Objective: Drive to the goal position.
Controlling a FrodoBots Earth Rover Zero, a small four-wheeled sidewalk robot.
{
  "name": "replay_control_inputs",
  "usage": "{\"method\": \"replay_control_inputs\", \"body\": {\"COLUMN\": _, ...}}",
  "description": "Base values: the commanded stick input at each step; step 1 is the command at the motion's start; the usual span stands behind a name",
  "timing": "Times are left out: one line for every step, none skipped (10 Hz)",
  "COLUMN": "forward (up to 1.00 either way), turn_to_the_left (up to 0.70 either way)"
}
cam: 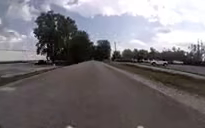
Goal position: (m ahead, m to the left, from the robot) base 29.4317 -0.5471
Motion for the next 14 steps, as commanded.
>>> {"method": "replay_control_inputs", "body": {"forward": 0.70, "turn_to_the_left": 0.27}}
{"method": "replay_control_inputs", "body": {"forward": 0.70, "turn_to_the_left": 0.14}}
{"method": "replay_control_inputs", "body": {"forward": 0.70, "turn_to_the_left": 0.00}}
{"method": "replay_control_inputs", "body": {"forward": 0.70, "turn_to_the_left": 0.00}}
{"method": "replay_control_inputs", "body": {"forward": 0.70, "turn_to_the_left": 0.00}}
{"method": "replay_control_inputs", "body": {"forward": 0.70, "turn_to_the_left": 0.00}}
{"method": "replay_control_inputs", "body": {"forward": 0.70, "turn_to_the_left": 0.00}}
{"method": "replay_control_inputs", "body": {"forward": 0.70, "turn_to_the_left": 0.00}}
{"method": "replay_control_inputs", "body": {"forward": 0.70, "turn_to_the_left": 0.00}}
{"method": "replay_control_inputs", "body": {"forward": 0.70, "turn_to_the_left": 0.00}}
{"method": "replay_control_inputs", "body": {"forward": 0.70, "turn_to_the_left": 0.00}}
{"method": "replay_control_inputs", "body": {"forward": 0.70, "turn_to_the_left": 0.00}}
{"method": "replay_control_inputs", "body": {"forward": 0.70, "turn_to_the_left": 0.00}}
{"method": "replay_control_inputs", "body": {"forward": 0.70, "turn_to_the_left": 0.00}}
